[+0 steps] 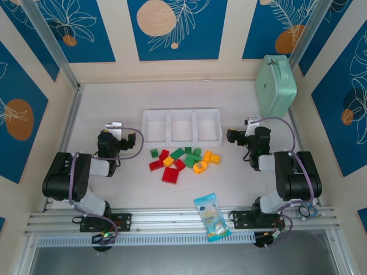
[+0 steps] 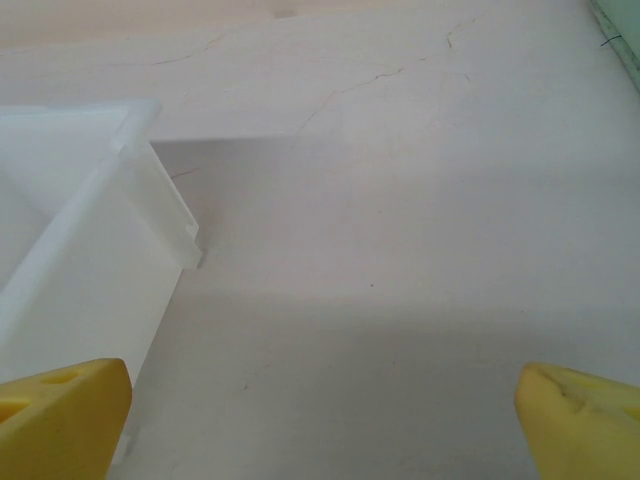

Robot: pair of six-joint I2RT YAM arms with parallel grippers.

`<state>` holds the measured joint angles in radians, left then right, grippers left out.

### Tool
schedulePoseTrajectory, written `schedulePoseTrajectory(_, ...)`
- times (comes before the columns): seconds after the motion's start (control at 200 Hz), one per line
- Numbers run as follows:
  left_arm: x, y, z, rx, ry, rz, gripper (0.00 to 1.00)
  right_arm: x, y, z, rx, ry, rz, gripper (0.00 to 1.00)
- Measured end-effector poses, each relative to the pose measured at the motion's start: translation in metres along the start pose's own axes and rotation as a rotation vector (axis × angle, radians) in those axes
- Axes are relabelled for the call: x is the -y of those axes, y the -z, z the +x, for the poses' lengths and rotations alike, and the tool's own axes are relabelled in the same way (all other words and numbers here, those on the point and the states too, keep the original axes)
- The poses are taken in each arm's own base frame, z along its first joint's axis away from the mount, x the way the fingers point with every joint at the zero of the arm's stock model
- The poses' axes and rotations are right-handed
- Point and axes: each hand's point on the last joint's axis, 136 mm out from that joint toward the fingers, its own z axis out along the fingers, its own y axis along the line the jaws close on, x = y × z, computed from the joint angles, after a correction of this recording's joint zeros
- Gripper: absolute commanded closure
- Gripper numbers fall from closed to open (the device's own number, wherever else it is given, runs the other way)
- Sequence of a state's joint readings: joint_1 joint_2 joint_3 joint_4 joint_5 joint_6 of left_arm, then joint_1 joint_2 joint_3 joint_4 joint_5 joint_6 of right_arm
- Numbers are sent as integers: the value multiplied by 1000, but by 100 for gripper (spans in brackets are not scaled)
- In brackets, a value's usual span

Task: Sort the legos into containers by color
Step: Pick up the lego from the center of the table.

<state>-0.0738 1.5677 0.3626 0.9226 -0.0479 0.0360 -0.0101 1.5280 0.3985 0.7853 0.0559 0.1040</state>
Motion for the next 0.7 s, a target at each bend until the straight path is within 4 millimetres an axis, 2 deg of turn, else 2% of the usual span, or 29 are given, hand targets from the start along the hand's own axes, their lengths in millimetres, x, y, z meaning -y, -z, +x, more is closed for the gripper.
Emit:
schedulePoseTrajectory(0.275, 2, 0, 1, -5, -19, 8, 1, 2, 0, -3, 15, 7, 41, 1)
schedulePoseTrajectory(0.375, 10, 10, -10, -3, -56, 14, 1, -2, 15, -11, 43, 22, 99, 1)
schedulePoseTrajectory(0.445, 21, 27, -33, 20, -56, 34, 1, -13, 36, -30, 73, 5, 94, 1)
schedulePoseTrajectory(0.565, 35, 64, -102, 116, 54, 110, 1, -26, 84, -85, 189, -50, 50, 1)
schedulePoseTrajectory(0.605, 41, 80, -124, 142, 105, 159, 1, -30, 99, -98, 222, -57, 30, 0)
schedulePoseTrajectory(0.7, 54, 117, -152, 146, 220, 274, 1, -50, 125, -107, 254, -39, -49, 1)
